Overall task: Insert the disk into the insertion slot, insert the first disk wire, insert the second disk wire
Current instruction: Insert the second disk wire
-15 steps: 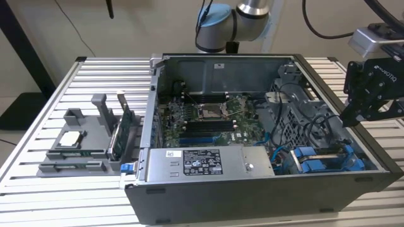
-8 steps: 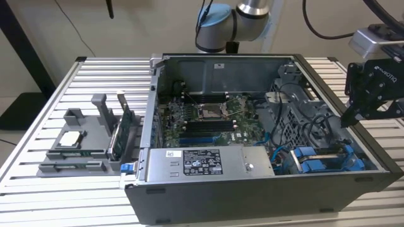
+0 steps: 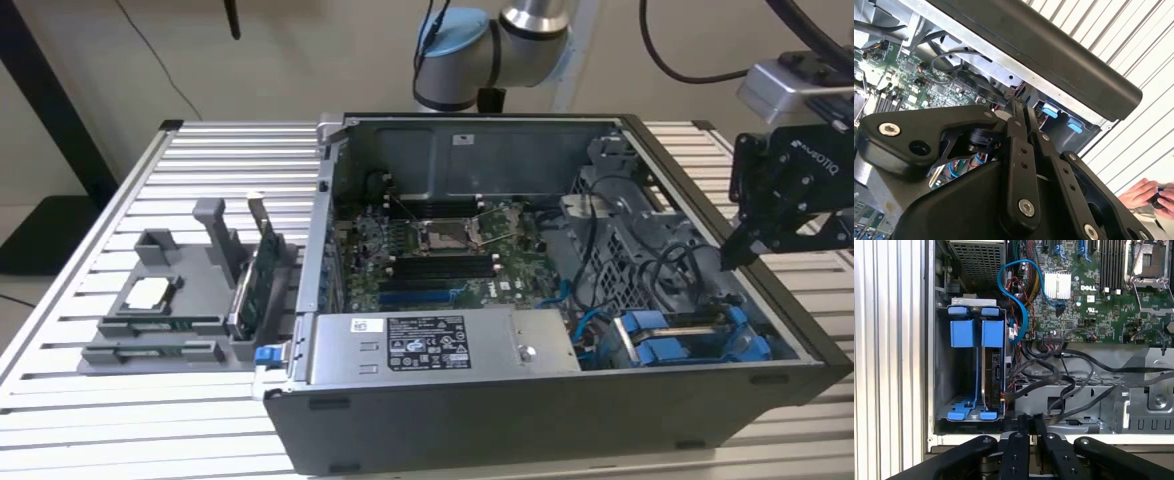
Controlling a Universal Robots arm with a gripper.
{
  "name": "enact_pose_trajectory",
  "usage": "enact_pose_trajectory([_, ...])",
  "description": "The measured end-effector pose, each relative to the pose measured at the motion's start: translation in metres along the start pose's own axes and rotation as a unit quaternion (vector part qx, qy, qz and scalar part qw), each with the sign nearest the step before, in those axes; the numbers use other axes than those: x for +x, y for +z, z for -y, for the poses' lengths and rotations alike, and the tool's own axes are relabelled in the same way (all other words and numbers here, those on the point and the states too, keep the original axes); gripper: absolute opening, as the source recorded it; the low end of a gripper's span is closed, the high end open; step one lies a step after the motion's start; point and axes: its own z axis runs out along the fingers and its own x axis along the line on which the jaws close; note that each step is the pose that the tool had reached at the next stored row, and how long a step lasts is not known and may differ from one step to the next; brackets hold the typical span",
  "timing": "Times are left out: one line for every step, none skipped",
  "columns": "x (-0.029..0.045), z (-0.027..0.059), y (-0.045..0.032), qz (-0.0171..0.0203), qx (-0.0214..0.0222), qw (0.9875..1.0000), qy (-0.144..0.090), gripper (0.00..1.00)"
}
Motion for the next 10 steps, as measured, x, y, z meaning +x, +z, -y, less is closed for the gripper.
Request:
enact_pose_trajectory([0.0000,0.0000,0.0000,0.0000,0.0000,1.0000,0.000,0.16])
enact_pose_trajectory([0.0000,0.0000,0.0000,0.0000,0.0000,1.0000,0.000,0.16])
enact_pose_trajectory([0.0000,0.0000,0.0000,0.0000,0.0000,1.0000,0.000,0.16])
enact_pose_trajectory([0.0000,0.0000,0.0000,0.0000,0.0000,1.0000,0.000,0.16])
enact_pose_trajectory([0.0000,0.0000,0.0000,0.0000,0.0000,1.0000,0.000,0.16])
enact_pose_trajectory([0.0000,0.0000,0.0000,0.0000,0.0000,1.0000,0.000,0.16])
enact_pose_trajectory([0.0000,0.0000,0.0000,0.0000,0.0000,1.0000,0.000,0.16])
enact_pose_trajectory([-0.0001,-0.0001,-0.0001,0.0000,0.0000,1.0000,0.000,0.16])
enact_pose_trajectory([-0.0001,-0.0003,-0.0003,0.0001,0.0000,1.0000,0.000,0.16])
enact_pose_trajectory([-0.0001,-0.0007,-0.0009,-0.0001,0.0000,1.0000,0.000,0.16])
